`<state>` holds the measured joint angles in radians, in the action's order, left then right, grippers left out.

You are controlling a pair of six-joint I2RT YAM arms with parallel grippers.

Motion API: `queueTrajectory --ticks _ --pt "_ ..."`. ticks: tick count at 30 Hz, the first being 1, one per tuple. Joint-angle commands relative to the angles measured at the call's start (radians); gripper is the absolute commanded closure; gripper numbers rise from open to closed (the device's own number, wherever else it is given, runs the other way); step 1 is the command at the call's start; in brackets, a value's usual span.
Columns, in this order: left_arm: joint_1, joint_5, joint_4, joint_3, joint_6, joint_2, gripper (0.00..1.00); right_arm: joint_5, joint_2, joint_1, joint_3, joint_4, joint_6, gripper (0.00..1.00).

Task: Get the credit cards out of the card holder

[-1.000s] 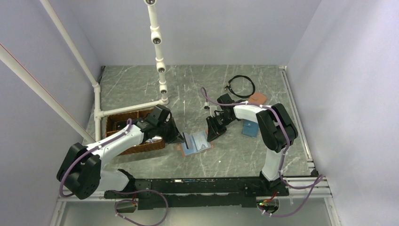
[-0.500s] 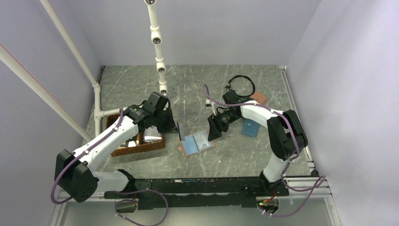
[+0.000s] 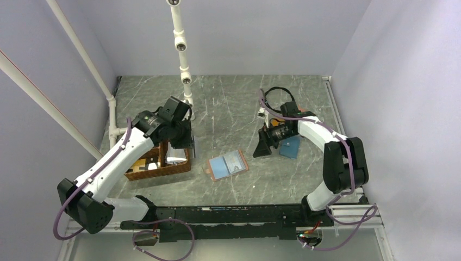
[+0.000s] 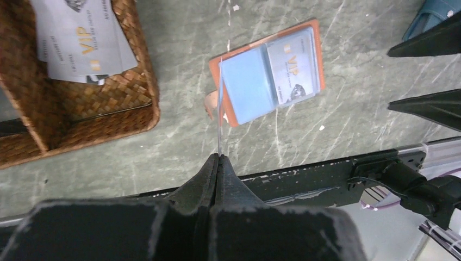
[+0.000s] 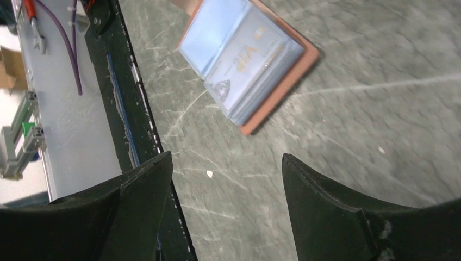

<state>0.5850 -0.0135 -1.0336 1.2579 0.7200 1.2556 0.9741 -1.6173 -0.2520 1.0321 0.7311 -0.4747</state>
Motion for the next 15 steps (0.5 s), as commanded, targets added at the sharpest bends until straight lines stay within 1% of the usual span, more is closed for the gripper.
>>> queueTrajectory --ticks 1,6,15 --pt "-0.013 0.09 -0.103 0.091 -0.047 -0.006 1.0 0.07 0.064 0.086 -0.043 -0.031 -0.038 0.23" --pt "-0.018 0.143 -0.168 0.143 -0.064 0.003 1.0 0.083 0.09 0.142 -0.086 -0.061 -0.035 0.22" --pt "-0.024 0.214 -0.24 0.195 -0.084 0.005 1.0 0.118 0.08 0.176 -0.103 -0.064 -0.052 0.22"
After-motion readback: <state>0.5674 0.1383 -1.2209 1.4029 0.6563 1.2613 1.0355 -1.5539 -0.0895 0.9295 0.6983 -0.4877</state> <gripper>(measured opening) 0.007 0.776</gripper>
